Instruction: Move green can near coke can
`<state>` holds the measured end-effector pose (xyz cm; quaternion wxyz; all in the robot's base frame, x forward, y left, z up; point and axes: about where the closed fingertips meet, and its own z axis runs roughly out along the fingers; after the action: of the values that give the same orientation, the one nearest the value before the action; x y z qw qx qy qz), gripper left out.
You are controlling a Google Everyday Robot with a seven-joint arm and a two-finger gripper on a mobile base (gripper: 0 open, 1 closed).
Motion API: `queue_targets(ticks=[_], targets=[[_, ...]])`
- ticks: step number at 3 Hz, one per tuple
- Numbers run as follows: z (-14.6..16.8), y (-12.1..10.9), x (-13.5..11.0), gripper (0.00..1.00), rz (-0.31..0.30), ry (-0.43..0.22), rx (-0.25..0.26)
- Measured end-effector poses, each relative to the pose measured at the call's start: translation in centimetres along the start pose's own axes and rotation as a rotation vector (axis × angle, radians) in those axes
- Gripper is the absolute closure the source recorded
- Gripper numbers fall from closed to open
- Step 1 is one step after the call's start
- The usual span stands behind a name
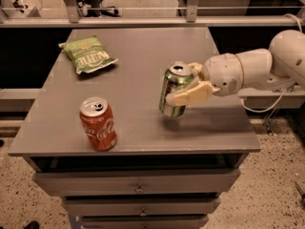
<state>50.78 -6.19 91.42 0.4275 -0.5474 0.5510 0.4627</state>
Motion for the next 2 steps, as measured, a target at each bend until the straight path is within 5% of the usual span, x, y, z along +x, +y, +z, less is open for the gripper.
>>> queue_targets(ticks=[2], targets=[[5.0,4.0,-0.1,1.00,-0.071,-0.026,-0.078]])
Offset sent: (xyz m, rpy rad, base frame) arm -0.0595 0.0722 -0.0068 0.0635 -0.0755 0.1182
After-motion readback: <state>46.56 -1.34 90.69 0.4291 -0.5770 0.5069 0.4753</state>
